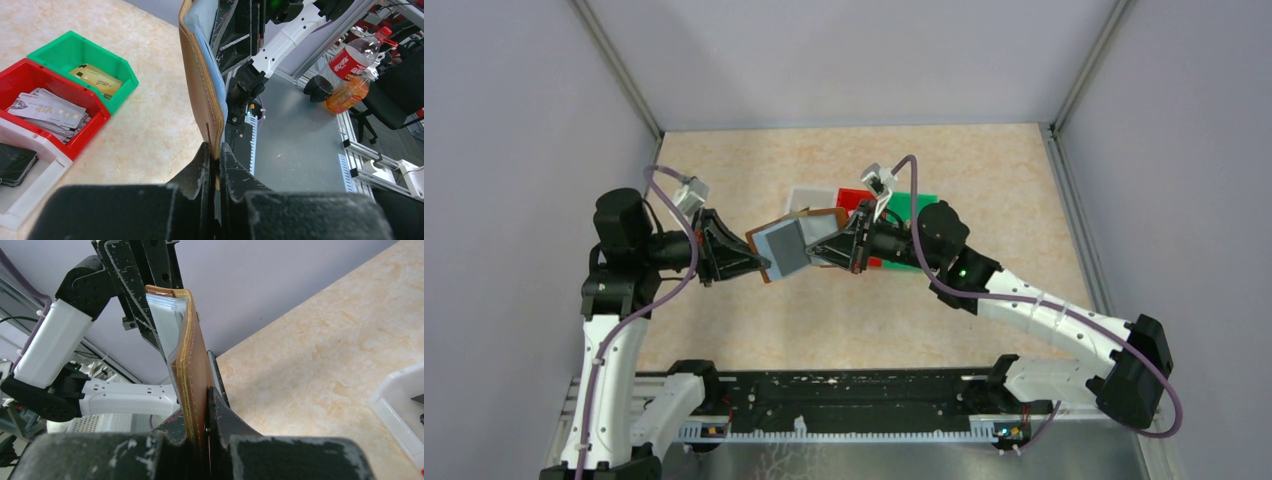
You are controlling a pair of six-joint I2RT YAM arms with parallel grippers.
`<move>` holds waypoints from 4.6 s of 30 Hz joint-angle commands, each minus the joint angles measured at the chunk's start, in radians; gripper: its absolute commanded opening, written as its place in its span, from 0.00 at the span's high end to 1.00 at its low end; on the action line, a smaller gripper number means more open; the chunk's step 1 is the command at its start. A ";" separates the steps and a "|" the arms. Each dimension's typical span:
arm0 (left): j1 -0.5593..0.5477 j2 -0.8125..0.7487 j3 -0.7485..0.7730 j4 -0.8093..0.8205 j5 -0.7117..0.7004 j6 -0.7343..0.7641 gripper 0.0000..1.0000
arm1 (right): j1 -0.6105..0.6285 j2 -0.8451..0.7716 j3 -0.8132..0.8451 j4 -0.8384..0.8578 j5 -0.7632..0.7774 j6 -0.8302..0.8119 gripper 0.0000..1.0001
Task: Take the credit cards out of the card holder
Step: Remove the credit card from the card holder.
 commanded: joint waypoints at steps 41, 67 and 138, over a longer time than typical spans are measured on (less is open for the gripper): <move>0.002 -0.043 0.037 -0.006 -0.343 0.144 1.00 | 0.091 0.032 -0.087 0.273 0.084 0.044 0.18; 0.002 -0.051 0.031 -0.065 -0.113 0.217 0.88 | 0.091 -0.057 -0.029 0.048 0.122 -0.100 1.00; 0.002 -0.090 0.001 0.109 -0.219 0.071 1.00 | 0.153 -0.075 0.002 -0.012 0.230 -0.237 0.18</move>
